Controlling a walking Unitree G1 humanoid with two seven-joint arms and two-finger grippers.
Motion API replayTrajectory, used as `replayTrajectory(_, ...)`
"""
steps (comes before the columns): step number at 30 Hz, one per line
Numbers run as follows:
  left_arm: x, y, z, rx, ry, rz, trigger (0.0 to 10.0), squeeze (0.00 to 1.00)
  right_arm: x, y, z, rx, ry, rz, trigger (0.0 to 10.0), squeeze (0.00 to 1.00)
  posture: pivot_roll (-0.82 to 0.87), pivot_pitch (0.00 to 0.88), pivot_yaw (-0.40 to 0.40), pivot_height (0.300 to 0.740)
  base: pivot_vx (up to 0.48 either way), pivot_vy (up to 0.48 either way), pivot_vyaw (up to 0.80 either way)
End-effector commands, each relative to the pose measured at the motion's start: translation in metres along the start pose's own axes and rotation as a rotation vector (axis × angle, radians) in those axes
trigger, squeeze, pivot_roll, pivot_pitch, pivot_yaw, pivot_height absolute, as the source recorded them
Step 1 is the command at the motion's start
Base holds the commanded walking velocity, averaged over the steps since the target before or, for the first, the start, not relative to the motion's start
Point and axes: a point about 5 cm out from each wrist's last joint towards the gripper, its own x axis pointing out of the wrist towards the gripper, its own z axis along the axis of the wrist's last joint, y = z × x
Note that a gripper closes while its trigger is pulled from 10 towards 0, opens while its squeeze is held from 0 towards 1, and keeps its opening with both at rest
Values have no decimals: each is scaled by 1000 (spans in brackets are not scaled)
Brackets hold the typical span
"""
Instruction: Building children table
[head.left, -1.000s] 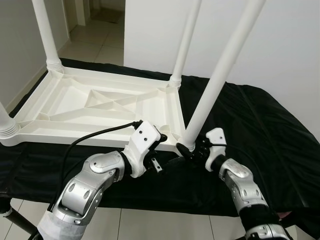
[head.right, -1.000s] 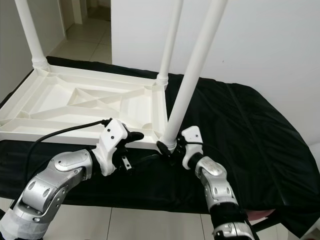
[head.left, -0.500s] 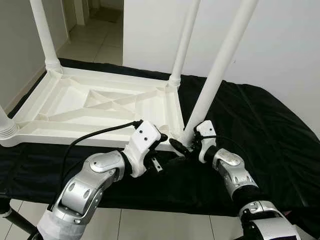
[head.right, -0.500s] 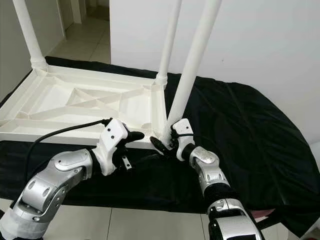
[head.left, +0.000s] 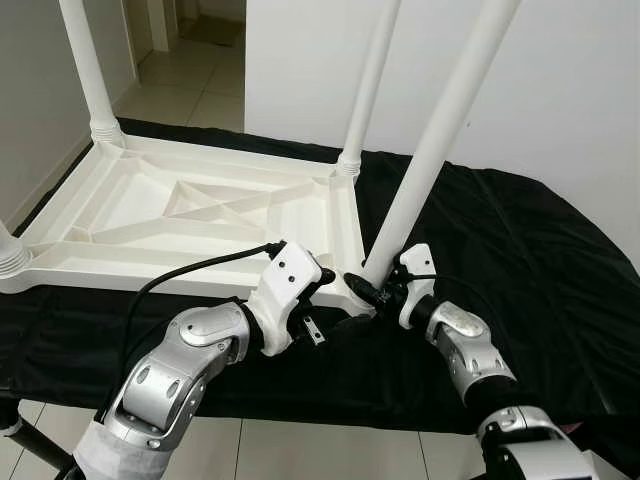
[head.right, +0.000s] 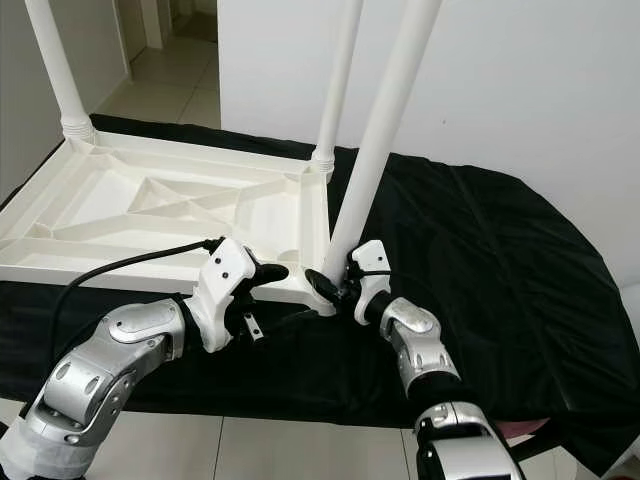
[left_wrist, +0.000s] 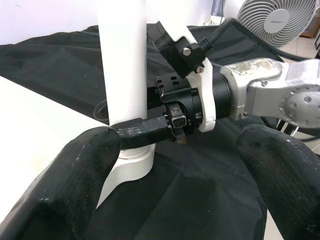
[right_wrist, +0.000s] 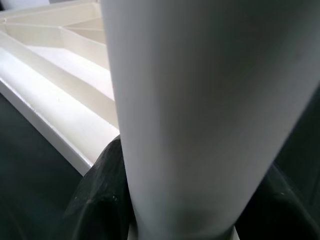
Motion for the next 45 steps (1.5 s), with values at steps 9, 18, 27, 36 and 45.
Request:
replayTrajectory(9,2,-3,1,-3,-6,3,10000,0,0,11,-14,84,66,-401,10000,0,64,0,-118,740,0,0,0)
replayTrajectory(18,2,-2,1,0,-5,5,10000,0,-3,16,-10,94,95,-685,10000,0,62,0,-125,740,0,0,0)
replayTrajectory(27,4,-2,2,0,-16,28,10000,0,-3,40,3,46,58,-735,10000,0,57,0,-135,740,0,0,0)
replayTrajectory(36,4,-1,3,23,-31,79,10000,0,-12,41,14,82,-8,-760,10000,1000,61,0,-148,740,0,0,0)
replayTrajectory(45,6,0,2,31,-35,134,10000,0,-23,43,21,85,-57,-688,10000,1000,57,0,-164,740,0,0,0)
